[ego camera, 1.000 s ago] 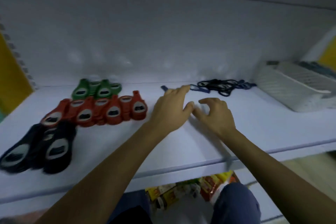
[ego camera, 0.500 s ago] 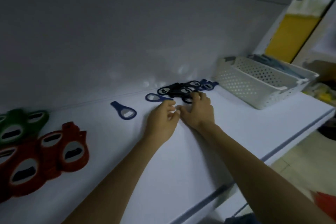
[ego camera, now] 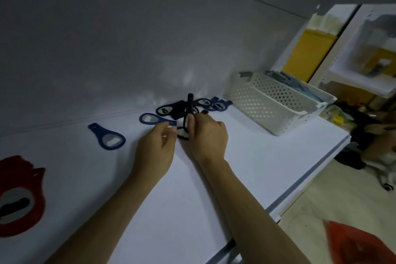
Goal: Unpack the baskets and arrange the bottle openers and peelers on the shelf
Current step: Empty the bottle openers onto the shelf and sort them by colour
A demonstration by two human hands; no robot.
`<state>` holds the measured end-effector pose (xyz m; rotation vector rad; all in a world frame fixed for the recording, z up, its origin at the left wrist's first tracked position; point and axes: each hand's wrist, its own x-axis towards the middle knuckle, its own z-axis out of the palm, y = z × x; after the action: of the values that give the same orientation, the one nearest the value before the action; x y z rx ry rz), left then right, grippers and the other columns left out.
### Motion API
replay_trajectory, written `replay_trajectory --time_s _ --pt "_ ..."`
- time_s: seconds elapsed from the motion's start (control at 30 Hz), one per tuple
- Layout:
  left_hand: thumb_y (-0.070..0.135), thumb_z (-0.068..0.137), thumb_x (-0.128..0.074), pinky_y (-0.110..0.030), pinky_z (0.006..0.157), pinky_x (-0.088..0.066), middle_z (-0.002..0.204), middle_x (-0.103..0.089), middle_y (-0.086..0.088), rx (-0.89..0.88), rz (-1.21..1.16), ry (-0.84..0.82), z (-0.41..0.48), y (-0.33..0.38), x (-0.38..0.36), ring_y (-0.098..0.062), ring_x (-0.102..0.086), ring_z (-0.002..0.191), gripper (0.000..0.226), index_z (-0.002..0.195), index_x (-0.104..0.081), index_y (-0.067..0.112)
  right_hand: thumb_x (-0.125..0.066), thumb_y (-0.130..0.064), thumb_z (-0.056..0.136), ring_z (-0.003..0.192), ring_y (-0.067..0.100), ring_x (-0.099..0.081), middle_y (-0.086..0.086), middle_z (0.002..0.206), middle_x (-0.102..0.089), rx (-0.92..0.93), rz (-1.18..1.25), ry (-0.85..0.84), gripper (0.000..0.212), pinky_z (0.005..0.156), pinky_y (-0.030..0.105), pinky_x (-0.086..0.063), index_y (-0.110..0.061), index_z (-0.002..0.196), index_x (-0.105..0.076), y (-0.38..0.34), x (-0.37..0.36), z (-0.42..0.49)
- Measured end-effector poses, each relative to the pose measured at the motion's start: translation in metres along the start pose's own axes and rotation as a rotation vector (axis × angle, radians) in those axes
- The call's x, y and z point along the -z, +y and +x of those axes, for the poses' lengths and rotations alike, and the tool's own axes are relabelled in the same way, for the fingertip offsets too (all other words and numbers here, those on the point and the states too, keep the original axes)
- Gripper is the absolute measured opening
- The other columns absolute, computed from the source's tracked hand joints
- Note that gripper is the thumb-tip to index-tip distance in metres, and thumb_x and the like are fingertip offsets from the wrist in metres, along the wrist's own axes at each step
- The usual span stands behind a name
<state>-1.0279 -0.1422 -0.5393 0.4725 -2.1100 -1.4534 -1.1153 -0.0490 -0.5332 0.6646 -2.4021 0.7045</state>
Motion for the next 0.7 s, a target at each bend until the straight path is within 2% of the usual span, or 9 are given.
replay_trajectory --time_s 0.07,0.2,0.27,0.33,0.37,0.43,0.53,0.6,0.7 --pt "0.037 0.098 -0.042 -0.043 0.088 -0.051 0.101 -0.069 -0.008 0.009 -0.083 -0.014 -0.001 0.003 0.0 -0.025 -0.064 0.096 0.037 0.114 -0.062 0.011 -0.049 -0.03 0.098 0.061 0.02 -0.056 0.001 0.071 -0.065 -0.027 0.205 -0.002 0.029 0.058 0.031 -0.04 -0.014 0.08 -0.064 -0.006 0.007 -0.006" --pt "0.064 0.086 -0.038 -0.02 0.069 -0.048 0.084 -0.065 0.014 0.072 -0.107 0.039 0.002 0.005 0.001 -0.001 -0.062 0.079 0.047 0.104 -0.058 0.025 -0.055 -0.028 0.091 0.068 0.013 -0.06 -0.004 0.077 -0.067 0.173 0.483 -0.204 0.019 0.061 0.033 -0.049 -0.018 0.087 -0.071 -0.034 0.01 -0.013" --pt "0.048 0.095 -0.044 -0.029 0.075 -0.052 0.089 -0.067 0.008 0.139 -0.241 0.111 0.007 0.002 0.002 -0.01 -0.065 0.085 0.031 0.104 -0.057 0.022 -0.053 -0.021 0.087 0.073 0.011 -0.061 -0.006 0.081 -0.067 0.173 0.653 -0.283 0.021 0.066 0.031 -0.051 -0.016 0.091 -0.073 -0.039 0.007 -0.015" --pt "0.028 0.1 -0.04 -0.038 0.077 -0.055 0.092 -0.069 -0.003 0.176 -0.328 0.17 0.01 0.003 0.005 -0.022 -0.067 0.088 0.023 0.102 -0.06 0.016 -0.049 -0.016 0.083 0.082 0.008 -0.063 -0.009 0.088 -0.068 0.073 0.741 -0.268 0.027 0.073 0.03 -0.053 -0.016 0.093 -0.075 -0.034 0.007 -0.014" --pt "0.023 0.101 -0.038 -0.037 0.071 -0.057 0.091 -0.07 -0.006 0.182 -0.373 0.178 0.01 0.003 0.005 -0.024 -0.069 0.085 0.025 0.102 -0.06 0.013 -0.049 -0.018 0.083 0.088 0.007 -0.062 -0.01 0.094 -0.068 0.027 0.686 -0.214 0.028 0.076 0.028 -0.051 -0.018 0.095 -0.074 -0.027 0.007 -0.012" --pt "0.018 0.102 -0.036 -0.026 0.056 -0.055 0.089 -0.071 -0.004 0.198 -0.455 0.18 0.008 0.004 0.005 -0.018 -0.071 0.074 0.025 0.103 -0.059 0.009 -0.051 -0.024 0.086 0.105 0.014 -0.057 -0.005 0.111 -0.066 -0.009 0.384 -0.106 0.03 0.085 0.029 -0.045 -0.019 0.109 -0.069 -0.009 0.005 -0.005" --pt "0.016 0.102 -0.036 -0.019 0.053 -0.052 0.091 -0.068 -0.003 0.24 -0.558 0.207 0.007 0.006 0.007 -0.014 -0.069 0.073 0.023 0.105 -0.056 0.007 -0.053 -0.032 0.092 0.132 0.026 -0.039 0.006 0.143 -0.047 -0.104 0.024 -0.32 0.048 0.106 0.038 -0.033 -0.018 0.137 -0.049 0.01 -0.002 0.005" --pt "0.013 0.102 -0.036 -0.019 0.053 -0.053 0.089 -0.069 -0.003 0.235 -0.558 0.198 0.008 0.006 0.009 -0.013 -0.069 0.07 0.02 0.107 -0.055 0.008 -0.048 -0.037 0.093 0.125 0.028 -0.044 0.006 0.136 -0.052 -0.161 -0.081 -0.427 0.04 0.101 0.04 -0.035 -0.02 0.129 -0.054 0.013 -0.007 0.007" --pt "0.009 0.099 -0.037 -0.021 0.051 -0.052 0.083 -0.07 -0.007 0.205 -0.504 0.173 0.007 0.006 0.009 -0.014 -0.067 0.058 0.018 0.103 -0.055 0.012 -0.051 -0.033 0.091 0.098 0.029 -0.053 0.005 0.107 -0.062 -0.141 -0.119 -0.336 0.023 0.075 0.034 -0.036 -0.017 0.096 -0.067 0.009 -0.007 0.008"
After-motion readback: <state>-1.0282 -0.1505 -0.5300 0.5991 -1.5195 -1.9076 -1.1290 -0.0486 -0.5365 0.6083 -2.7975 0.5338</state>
